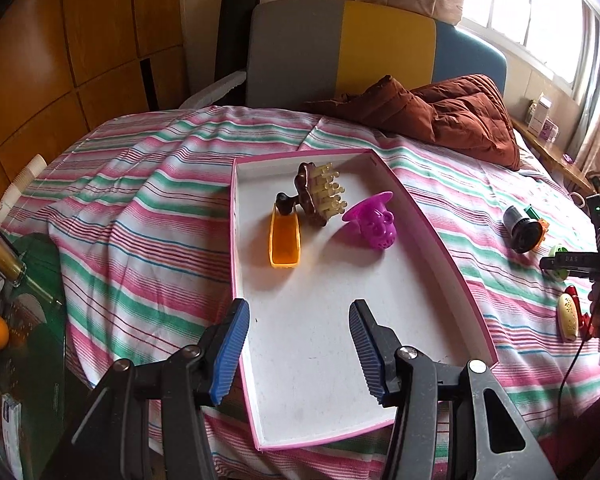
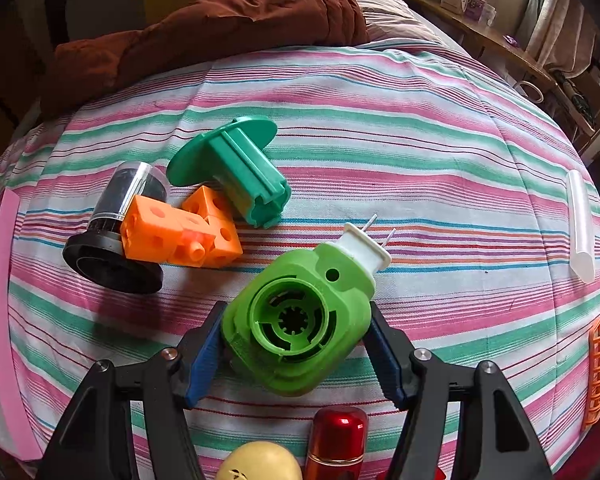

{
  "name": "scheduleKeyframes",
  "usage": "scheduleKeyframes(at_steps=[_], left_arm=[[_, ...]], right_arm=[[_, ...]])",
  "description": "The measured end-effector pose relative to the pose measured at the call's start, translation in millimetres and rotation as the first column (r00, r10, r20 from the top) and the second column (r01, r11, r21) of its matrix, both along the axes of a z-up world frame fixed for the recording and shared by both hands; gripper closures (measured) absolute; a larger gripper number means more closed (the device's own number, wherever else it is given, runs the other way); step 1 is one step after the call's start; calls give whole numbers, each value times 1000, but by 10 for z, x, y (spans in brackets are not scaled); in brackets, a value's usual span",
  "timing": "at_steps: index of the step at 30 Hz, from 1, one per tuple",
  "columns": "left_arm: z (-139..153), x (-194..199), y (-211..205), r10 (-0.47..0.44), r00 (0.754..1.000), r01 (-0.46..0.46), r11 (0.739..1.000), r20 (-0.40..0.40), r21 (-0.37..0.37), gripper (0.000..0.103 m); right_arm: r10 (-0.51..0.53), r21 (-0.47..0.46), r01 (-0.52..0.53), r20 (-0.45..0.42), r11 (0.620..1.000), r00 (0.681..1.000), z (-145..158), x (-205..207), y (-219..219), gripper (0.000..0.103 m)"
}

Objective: Organize rigid objects
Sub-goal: 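Carry the yellow scoop into the tray and open the left tool, then lift the green spouted toy with the right tool and carry it over the tray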

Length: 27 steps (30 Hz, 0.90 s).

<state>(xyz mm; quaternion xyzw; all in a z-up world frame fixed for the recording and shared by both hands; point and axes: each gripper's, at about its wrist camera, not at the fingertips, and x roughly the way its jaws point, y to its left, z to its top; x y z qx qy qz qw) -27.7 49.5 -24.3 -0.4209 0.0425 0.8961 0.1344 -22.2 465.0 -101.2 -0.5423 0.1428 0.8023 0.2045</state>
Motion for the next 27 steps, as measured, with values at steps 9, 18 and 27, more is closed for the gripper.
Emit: scheduleKeyframes(at_steps=[9, 18, 27], left_arm=[[8, 24, -2, -3, 1000, 3, 1000, 0, -3, 50], [3, 47, 19, -7, 1000, 7, 1000, 0, -12, 50], [-9, 37, -9, 1, 1000, -1, 1000, 3, -9, 50]], right_arm=[[-47, 16, 47, -18, 999, 999, 46, 59, 110, 37], [-76, 18, 78, -123, 997, 990, 256, 147, 128, 37], [39, 33, -32, -269, 999, 962, 545, 158, -115, 37]])
